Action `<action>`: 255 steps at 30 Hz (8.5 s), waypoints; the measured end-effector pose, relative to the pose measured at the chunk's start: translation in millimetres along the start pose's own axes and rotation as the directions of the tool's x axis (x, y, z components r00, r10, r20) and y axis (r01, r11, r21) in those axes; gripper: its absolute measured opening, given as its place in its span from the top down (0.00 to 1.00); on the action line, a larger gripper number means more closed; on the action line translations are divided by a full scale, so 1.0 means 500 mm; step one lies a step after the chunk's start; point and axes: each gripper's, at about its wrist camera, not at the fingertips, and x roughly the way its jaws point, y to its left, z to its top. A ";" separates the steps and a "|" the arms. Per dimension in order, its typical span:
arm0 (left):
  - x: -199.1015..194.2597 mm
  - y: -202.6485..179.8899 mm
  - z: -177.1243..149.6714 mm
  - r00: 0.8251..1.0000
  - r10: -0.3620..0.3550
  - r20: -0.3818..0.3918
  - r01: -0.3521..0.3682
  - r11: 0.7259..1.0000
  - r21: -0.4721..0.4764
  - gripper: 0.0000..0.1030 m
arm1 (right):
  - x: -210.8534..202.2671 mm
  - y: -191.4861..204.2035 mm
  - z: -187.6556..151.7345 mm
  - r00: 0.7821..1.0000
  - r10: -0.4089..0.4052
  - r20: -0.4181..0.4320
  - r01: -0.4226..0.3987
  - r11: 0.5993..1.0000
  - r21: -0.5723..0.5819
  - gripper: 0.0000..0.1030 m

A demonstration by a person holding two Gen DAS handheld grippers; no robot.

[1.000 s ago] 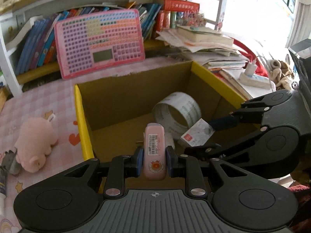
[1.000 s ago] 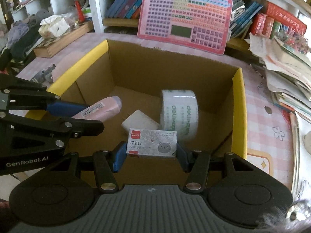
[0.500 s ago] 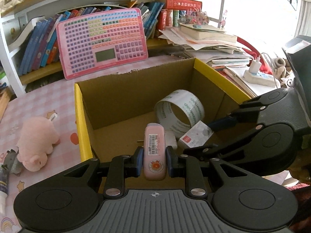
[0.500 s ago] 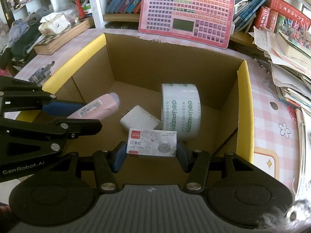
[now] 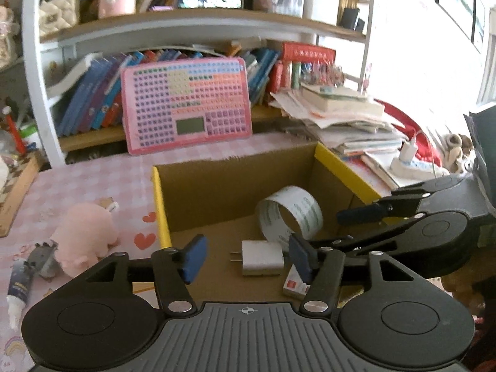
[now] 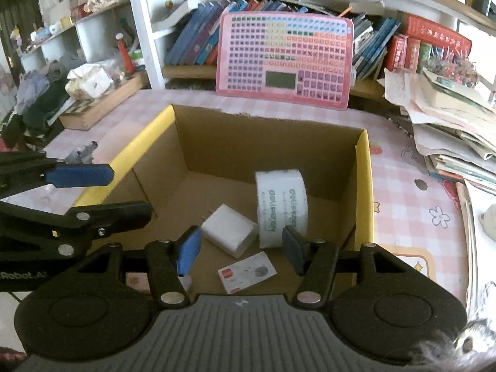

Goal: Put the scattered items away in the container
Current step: 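Lift both open tools out of the yellow box, then move both tools toward the pink plush pig and blue spray bottle, then grasp the pink plush pig with the right tool while the left tool grasps the blue spray bottle, then lift and carry the plush pig and spray bottle toward the yellow box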

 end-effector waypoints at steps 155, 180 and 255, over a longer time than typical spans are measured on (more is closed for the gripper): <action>0.115 0.594 -0.119 0.944 0.228 -0.240 -0.263 0.956 -0.127 0.55 | 0.477 0.408 0.237 0.966 -0.132 -0.222 0.184 0.955 0.231 0.13; 0.007 0.599 -0.127 0.965 0.202 -0.168 -0.240 0.938 -0.250 0.70 | 0.365 0.414 0.208 0.991 -0.031 -0.131 0.061 0.972 0.227 0.44; -0.403 0.326 -0.280 0.994 -0.105 -0.017 0.103 0.991 -0.091 0.70 | -0.145 0.529 -0.196 0.998 -0.029 -0.057 0.041 0.974 0.223 0.43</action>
